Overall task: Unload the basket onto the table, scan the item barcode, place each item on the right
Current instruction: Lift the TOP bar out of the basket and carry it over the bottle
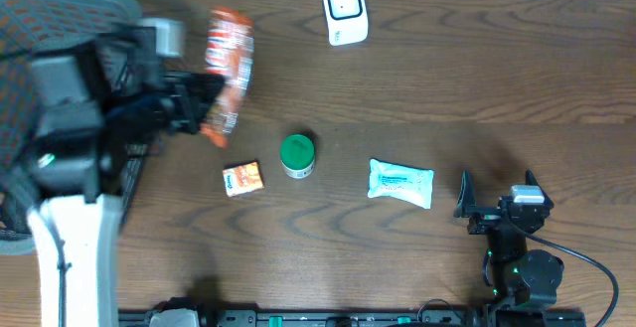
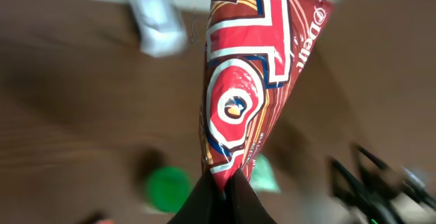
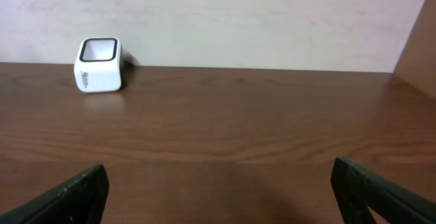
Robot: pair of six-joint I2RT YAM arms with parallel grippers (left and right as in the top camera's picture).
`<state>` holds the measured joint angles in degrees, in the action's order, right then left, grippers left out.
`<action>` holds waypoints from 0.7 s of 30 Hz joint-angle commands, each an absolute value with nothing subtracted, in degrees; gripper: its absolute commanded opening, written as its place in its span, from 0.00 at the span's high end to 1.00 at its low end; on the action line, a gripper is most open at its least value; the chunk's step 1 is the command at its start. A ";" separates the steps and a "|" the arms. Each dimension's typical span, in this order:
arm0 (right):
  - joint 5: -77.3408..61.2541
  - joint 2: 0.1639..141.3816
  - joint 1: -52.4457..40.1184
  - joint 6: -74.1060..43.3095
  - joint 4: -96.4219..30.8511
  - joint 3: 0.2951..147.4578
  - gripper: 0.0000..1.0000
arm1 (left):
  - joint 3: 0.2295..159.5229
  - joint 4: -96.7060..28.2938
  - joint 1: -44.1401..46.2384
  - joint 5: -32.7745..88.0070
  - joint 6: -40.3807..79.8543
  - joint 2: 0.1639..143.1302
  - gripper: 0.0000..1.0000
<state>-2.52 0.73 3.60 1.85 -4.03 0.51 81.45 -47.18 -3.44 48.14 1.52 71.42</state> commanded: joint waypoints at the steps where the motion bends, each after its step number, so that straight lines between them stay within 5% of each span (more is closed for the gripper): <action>1: -2.00 0.60 4.08 0.89 -4.14 0.32 0.01 | 81.06 -47.35 3.62 58.46 1.80 76.07 0.93; 8: -2.00 0.60 4.08 0.89 -4.12 0.32 0.01 | 81.06 -47.33 13.45 73.95 1.87 89.36 0.93; 21: -2.00 0.60 4.08 0.89 -4.12 0.32 0.01 | 81.06 -47.53 17.89 90.06 3.25 110.13 0.93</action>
<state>-2.52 0.73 3.57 1.85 -4.03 0.51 81.32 -47.20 17.37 83.22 1.80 106.96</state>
